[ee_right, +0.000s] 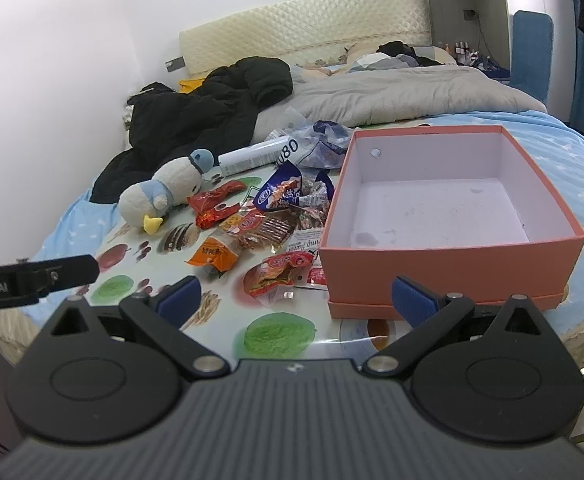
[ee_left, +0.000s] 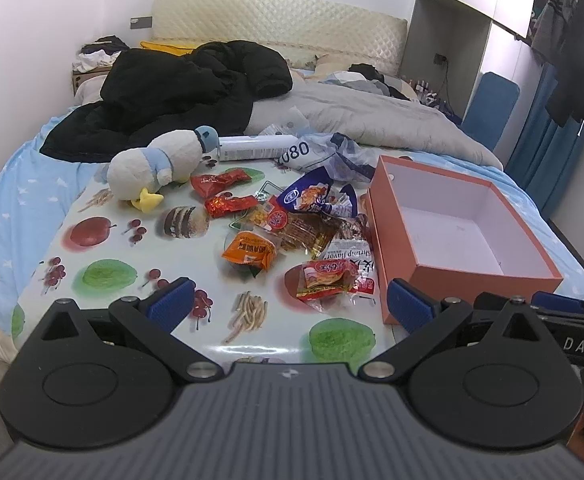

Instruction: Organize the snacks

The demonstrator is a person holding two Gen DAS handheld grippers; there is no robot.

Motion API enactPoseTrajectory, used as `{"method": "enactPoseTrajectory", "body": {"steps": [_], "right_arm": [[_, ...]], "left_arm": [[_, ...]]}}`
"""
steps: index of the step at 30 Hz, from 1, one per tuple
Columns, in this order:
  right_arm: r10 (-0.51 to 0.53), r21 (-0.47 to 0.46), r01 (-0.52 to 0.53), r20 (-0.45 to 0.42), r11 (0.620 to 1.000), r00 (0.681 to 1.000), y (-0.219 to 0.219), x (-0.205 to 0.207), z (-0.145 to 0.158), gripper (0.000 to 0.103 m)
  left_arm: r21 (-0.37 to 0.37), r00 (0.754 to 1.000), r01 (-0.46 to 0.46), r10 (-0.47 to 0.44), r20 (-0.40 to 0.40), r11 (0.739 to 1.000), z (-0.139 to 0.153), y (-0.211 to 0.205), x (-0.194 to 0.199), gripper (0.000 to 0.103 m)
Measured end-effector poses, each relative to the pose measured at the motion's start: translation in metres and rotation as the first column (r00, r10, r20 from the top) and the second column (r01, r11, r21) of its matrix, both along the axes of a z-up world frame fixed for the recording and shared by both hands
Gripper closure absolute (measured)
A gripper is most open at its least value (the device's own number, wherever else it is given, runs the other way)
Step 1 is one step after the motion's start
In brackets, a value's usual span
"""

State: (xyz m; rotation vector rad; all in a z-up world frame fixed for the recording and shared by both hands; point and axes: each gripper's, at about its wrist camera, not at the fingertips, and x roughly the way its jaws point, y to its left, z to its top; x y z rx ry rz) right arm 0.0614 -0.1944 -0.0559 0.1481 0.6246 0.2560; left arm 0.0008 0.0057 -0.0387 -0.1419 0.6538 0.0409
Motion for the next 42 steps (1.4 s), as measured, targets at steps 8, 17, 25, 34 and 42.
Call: {"method": "enactPoseTrajectory", "body": {"steps": [8, 17, 25, 34, 42], "right_arm": [[-0.007, 0.013, 0.007, -0.014, 1.000, 1.000, -0.005, 0.001, -0.004, 0.000], [-0.001, 0.017, 0.002, -0.022, 1.000, 1.000, -0.005, 0.004, -0.008, 0.000], [0.020, 0.016, -0.019, -0.027, 1.000, 0.999, -0.011, 0.019, -0.011, 0.000], [0.029, 0.057, -0.029, 0.006, 0.998, 1.000, -0.002, 0.040, -0.020, 0.003], [0.137, 0.006, -0.137, -0.025, 0.991, 0.990, 0.027, 0.057, -0.045, 0.033]], "left_arm": [[-0.013, 1.000, 0.009, -0.009, -0.012, 1.000, -0.005, -0.001, 0.002, 0.000], [-0.013, 1.000, 0.011, -0.012, -0.014, 1.000, -0.010, 0.001, 0.010, 0.000], [-0.018, 1.000, 0.023, -0.023, -0.012, 1.000, -0.017, 0.003, 0.043, 0.000], [-0.017, 0.998, 0.040, -0.041, -0.055, 0.999, -0.038, 0.014, 0.094, 0.000], [-0.021, 0.994, 0.060, -0.062, -0.094, 0.998, -0.076, 0.033, 0.135, 0.000]]}}
